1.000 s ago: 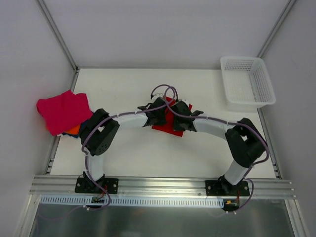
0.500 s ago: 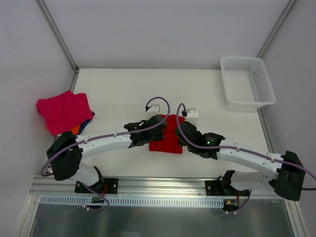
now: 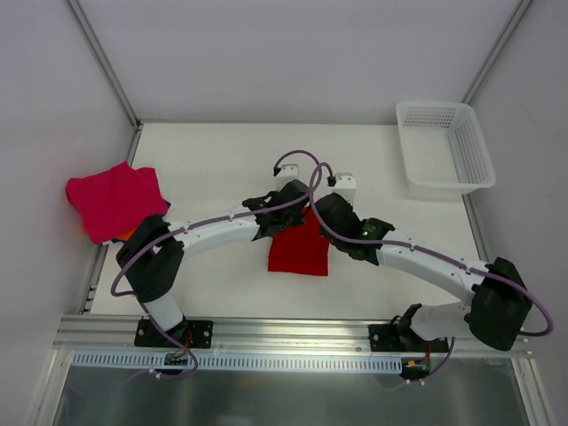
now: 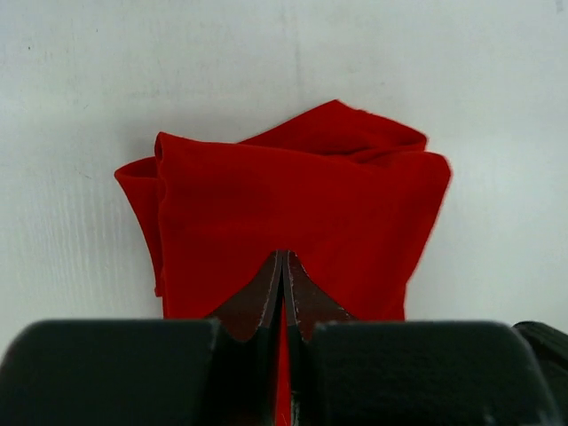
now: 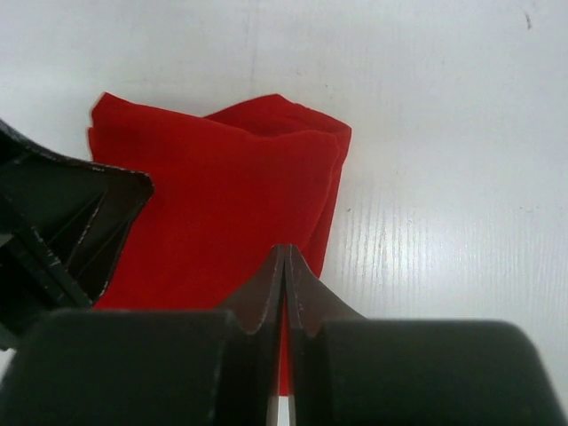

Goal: Fold and stack the t-shirts
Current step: Fold the tshirt

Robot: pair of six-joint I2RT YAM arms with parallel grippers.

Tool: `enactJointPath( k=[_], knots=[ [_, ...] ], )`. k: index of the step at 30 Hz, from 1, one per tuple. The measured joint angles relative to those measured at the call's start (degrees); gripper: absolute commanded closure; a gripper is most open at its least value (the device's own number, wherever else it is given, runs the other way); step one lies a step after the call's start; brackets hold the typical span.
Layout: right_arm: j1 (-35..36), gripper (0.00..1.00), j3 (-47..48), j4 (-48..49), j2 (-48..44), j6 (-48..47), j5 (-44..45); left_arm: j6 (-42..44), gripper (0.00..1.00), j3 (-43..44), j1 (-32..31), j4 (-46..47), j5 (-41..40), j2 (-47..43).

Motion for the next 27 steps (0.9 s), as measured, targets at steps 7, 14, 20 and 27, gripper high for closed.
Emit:
enactJointPath(
  k=[7, 14, 20, 27],
  knots=[
    [-5.8, 0.99, 0.2, 5.0, 8.5, -2.3, -6.3, 1.6, 1.00, -0.2, 2.8, 1.8, 1.5, 2.0],
    [-9.3, 1.00, 1.9, 9.0, 13.8, -3.2, -11.4, 3.0, 1.00, -0.2, 5.6, 3.1, 2.5, 2.1],
    [-11.1, 0.99, 4.1, 11.3, 18.7, -3.7, -14.3, 3.4, 1.00, -0.3, 8.2, 4.6, 3.3, 4.6],
    [-12.3, 0.99, 4.5, 12.6, 24.7, -3.6, -17.4, 2.6, 1.00, -4.4, 9.2, 6.3, 4.9, 7.9]
  ],
)
